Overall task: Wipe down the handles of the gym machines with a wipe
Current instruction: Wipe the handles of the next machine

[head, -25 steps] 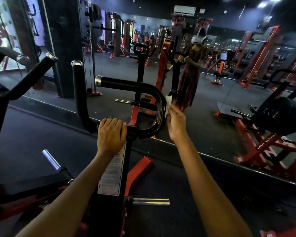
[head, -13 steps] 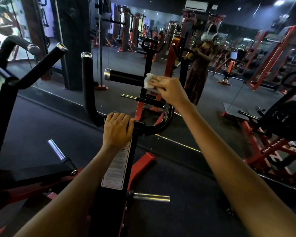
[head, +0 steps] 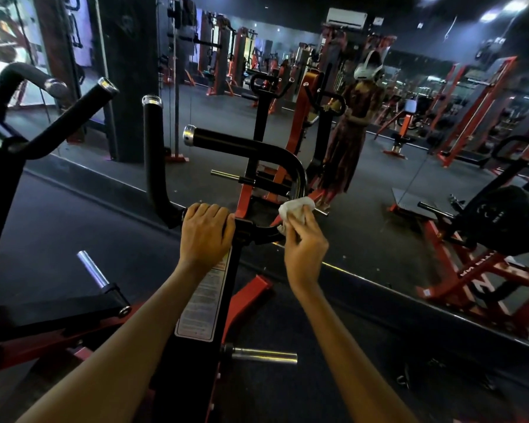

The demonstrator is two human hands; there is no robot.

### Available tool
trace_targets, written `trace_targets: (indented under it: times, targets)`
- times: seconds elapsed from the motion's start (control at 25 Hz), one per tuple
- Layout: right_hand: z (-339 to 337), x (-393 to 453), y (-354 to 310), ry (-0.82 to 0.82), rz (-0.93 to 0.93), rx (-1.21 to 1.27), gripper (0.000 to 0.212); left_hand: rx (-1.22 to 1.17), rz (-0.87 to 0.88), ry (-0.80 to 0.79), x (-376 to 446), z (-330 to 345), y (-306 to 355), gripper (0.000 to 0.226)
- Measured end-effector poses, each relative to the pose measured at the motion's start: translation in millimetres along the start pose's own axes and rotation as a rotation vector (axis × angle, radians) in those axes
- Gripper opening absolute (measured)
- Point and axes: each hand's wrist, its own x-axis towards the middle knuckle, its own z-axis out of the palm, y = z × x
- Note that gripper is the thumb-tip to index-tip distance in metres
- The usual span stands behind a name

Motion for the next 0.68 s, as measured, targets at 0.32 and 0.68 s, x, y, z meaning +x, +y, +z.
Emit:
trace_targets:
  times: [0.32,0.68]
  targets:
    - [-11,48,-9,-0.024,-0.167,-0.027,0.014,0.023,-0.004,-0.003,0,0,0,0.036]
    - [-9,124,-7,-0.184,-0.234,-0.057,0.024,0.025,0.001,0.0,0,1,0,0.035]
